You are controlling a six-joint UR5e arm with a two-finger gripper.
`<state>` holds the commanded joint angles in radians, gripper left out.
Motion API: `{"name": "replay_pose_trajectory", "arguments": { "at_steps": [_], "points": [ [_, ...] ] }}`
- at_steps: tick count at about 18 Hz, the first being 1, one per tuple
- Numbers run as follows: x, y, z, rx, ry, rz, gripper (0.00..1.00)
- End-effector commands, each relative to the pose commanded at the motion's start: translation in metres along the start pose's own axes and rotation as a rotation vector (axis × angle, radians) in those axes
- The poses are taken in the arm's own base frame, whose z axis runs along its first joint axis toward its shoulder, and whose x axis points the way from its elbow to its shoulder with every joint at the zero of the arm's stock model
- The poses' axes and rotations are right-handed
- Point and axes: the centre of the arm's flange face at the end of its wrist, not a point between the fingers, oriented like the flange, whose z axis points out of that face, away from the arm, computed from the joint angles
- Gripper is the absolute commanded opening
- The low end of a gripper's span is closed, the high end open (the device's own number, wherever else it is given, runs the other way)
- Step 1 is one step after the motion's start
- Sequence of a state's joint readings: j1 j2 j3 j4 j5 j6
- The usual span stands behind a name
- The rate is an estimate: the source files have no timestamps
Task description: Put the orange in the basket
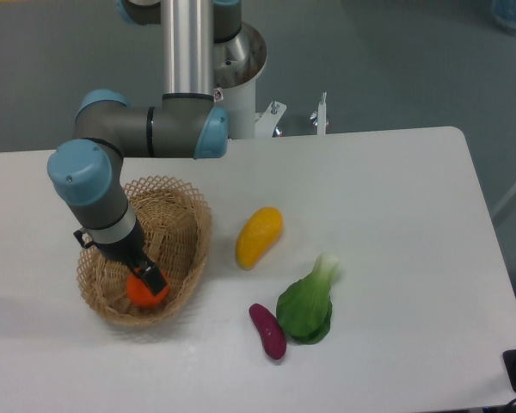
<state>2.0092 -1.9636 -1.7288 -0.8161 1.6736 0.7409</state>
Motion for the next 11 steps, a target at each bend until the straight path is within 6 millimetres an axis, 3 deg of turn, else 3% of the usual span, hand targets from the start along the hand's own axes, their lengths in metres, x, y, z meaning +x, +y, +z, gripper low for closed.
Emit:
{"name": "replay_pose_trajectory", "arguments": {
  "at_steps": [3,5,7,9,11],
  "points": [
    [-0.047,0.022,-0.021,0.023,-0.041,-0.078,1.0],
    [-0.072,0.04,-0.017,0.012,-0.046,-0.118,1.0],
    [-0.113,0.074,-0.015,-0.002,-0.057,-0.189,1.0],
    [-0.153,0.094,-0.025,0.002,-0.082,-0.206,1.0],
    [-0.179,0.116,-0.025,-0.007,-0.078,-0.198,1.0]
  ]
}}
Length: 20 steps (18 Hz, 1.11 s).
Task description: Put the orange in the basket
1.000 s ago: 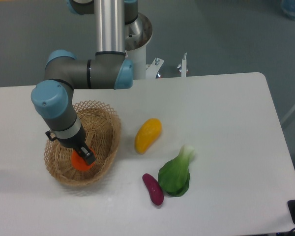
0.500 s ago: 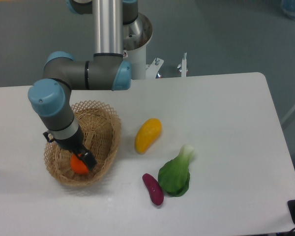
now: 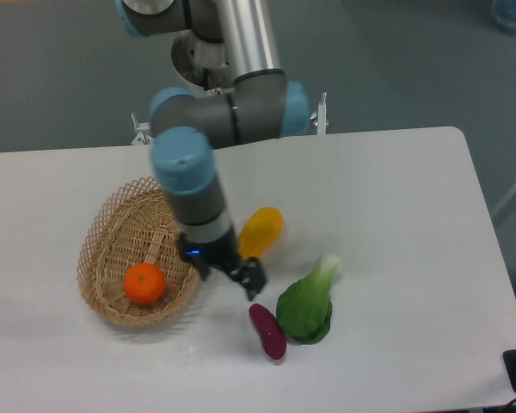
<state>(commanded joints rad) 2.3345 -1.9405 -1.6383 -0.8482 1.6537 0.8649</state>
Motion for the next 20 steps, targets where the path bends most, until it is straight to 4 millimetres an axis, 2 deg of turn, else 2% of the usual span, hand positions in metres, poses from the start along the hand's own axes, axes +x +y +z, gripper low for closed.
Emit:
{"name": "replay_pose_trajectory", "arguments": {
  "at_steps": [4,8,13,14,17,20],
  "points": [
    [-0.052,0.049,0.011,-0.004,0.026,0.041,1.0],
    [-0.083,0.083,0.018,0.002,0.044,0.093,1.0],
    [-0.111,0.116,0.026,0.024,0.059,0.127,1.0],
    [-0.112,0.117,0.026,0.022,0.057,0.145,1.0],
    [-0.124,0.141,0.031,0.003,0.06,0.147,1.0],
    [-0.13,0.152,0.032,0.002,0.062,0.167,1.0]
  ]
}}
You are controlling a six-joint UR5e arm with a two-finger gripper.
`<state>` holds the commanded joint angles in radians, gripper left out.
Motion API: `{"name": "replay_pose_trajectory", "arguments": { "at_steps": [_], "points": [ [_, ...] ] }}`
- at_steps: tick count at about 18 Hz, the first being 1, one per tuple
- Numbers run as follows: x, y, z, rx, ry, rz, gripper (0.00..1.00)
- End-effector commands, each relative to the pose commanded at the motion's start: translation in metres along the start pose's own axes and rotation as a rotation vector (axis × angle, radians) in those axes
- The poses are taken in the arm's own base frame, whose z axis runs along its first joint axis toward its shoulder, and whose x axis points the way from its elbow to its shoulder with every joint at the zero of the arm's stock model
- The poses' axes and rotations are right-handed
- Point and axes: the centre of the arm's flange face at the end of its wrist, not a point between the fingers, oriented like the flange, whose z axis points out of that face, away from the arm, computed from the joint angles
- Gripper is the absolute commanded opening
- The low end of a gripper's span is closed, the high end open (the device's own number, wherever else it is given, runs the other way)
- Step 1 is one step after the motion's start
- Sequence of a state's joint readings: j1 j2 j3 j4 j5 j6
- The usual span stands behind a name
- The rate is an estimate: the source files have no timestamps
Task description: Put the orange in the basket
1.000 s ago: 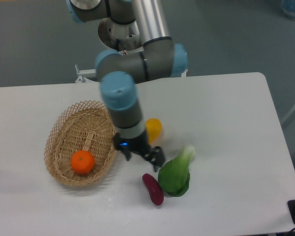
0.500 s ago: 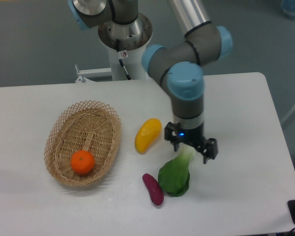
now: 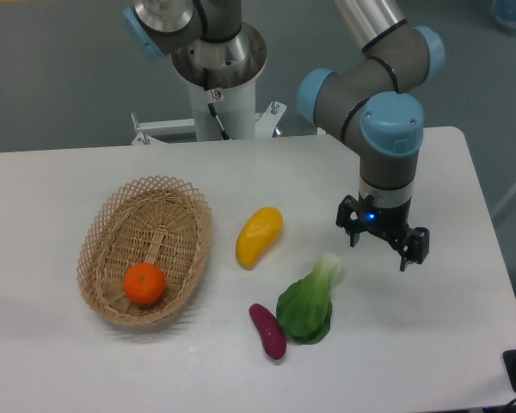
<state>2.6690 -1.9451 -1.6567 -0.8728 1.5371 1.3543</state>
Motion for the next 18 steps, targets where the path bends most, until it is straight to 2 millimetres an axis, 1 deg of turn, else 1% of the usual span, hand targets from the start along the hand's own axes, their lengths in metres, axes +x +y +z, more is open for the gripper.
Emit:
{"name": "replay_pose_trajectory", "arguments": {
  "at_steps": [3,18],
  "points": [
    [0.0002,0.0011,0.0006,-0.002,0.01,0.021,1.0],
    [0.0009,0.0007,-0.0001,-0.008,0.016,0.023,1.0]
  ]
}}
